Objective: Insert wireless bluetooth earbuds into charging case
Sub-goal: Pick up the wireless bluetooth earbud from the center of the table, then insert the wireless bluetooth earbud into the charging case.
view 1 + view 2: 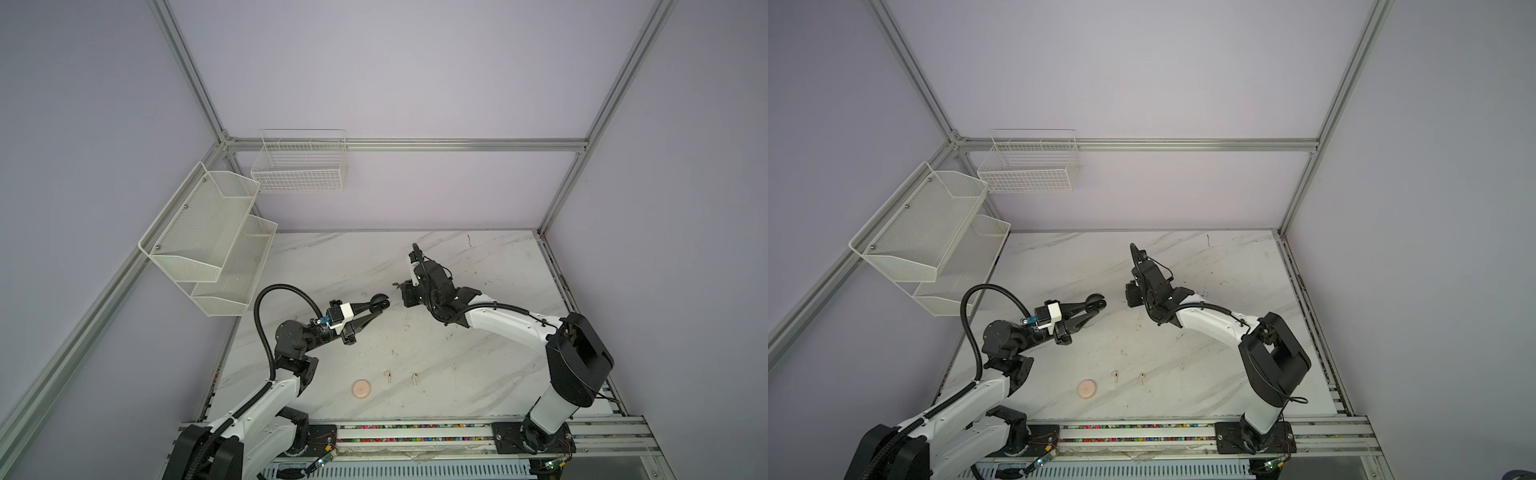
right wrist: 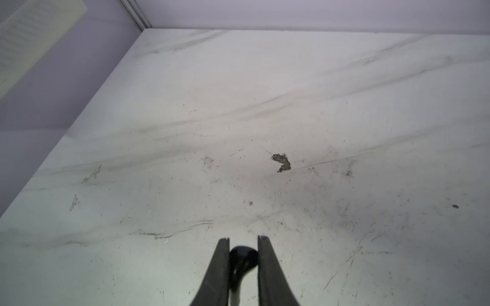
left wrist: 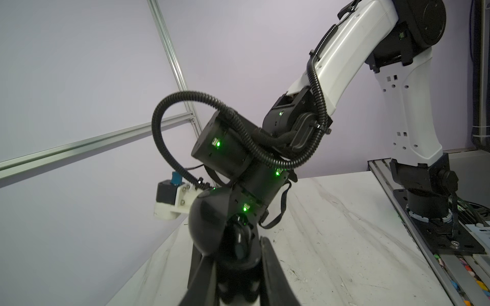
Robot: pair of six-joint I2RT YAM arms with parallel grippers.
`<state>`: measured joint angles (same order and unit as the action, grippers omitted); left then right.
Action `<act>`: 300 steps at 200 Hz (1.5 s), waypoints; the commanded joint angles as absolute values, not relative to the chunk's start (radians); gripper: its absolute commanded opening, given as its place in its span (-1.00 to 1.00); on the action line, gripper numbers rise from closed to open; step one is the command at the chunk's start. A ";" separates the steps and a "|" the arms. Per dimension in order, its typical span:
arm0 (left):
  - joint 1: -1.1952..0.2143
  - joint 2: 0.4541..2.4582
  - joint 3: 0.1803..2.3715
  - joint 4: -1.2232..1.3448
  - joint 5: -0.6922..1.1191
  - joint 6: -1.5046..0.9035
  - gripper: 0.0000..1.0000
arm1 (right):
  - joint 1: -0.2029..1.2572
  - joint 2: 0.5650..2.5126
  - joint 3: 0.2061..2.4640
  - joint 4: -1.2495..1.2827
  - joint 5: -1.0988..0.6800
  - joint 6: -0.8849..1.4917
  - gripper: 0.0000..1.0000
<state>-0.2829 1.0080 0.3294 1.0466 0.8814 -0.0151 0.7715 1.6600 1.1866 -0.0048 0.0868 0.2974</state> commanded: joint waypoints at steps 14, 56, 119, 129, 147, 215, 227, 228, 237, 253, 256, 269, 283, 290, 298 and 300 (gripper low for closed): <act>-0.287 1.086 0.391 1.191 0.867 -0.010 -1.00 | 0.756 1.562 1.203 0.071 0.133 0.224 -0.72; -0.296 1.203 0.456 1.326 0.861 -0.036 -1.00 | 0.755 1.457 1.200 0.172 0.148 0.165 -0.77; -0.333 1.313 0.557 1.451 0.784 -0.058 -1.00 | 0.777 1.386 1.203 0.323 0.143 0.129 -0.89; -0.333 1.325 0.570 1.459 0.781 -0.057 -1.00 | 0.793 1.379 1.200 0.342 0.147 0.126 -0.89; -0.334 1.352 0.582 1.472 0.758 -0.055 -1.00 | 0.823 1.379 1.191 0.370 0.152 0.126 -0.90; -0.336 1.439 0.624 1.503 0.674 -0.066 -1.00 | 0.937 1.301 1.136 0.425 0.212 0.100 -0.91; -0.339 1.432 0.624 1.502 0.663 -0.073 -1.00 | 0.951 1.296 1.120 0.430 0.213 0.097 -0.91; -0.339 1.431 0.624 1.502 0.663 -0.074 -1.00 | 0.952 1.295 1.119 0.431 0.213 0.097 -0.91; -0.340 1.424 0.621 1.503 0.665 -0.074 -1.00 | 0.955 1.291 1.101 0.446 0.214 0.094 -0.91; -0.344 1.422 0.614 1.502 0.667 -0.074 -1.00 | 0.962 1.290 1.075 0.474 0.206 0.087 -0.91; -0.345 1.423 0.612 1.502 0.667 -0.074 -1.00 | 0.963 1.291 1.069 0.480 0.203 0.085 -0.91; -0.345 1.387 0.608 1.502 0.670 -0.075 -1.00 | 0.971 1.298 1.052 0.511 0.201 0.078 -0.91; -0.347 1.381 0.606 1.503 0.676 -0.080 -1.00 | 0.978 1.311 1.047 0.523 0.202 0.074 -0.92; -0.346 1.379 0.606 1.502 0.675 -0.081 -1.00 | 0.982 1.316 1.043 0.532 0.204 0.074 -0.92; -0.347 1.376 0.604 1.502 0.674 -0.082 -1.00 | 0.986 1.320 1.039 0.545 0.207 0.069 -0.92; -0.348 1.376 0.603 1.502 0.672 -0.083 -1.00 | 0.989 1.321 1.037 0.548 0.208 0.067 -0.92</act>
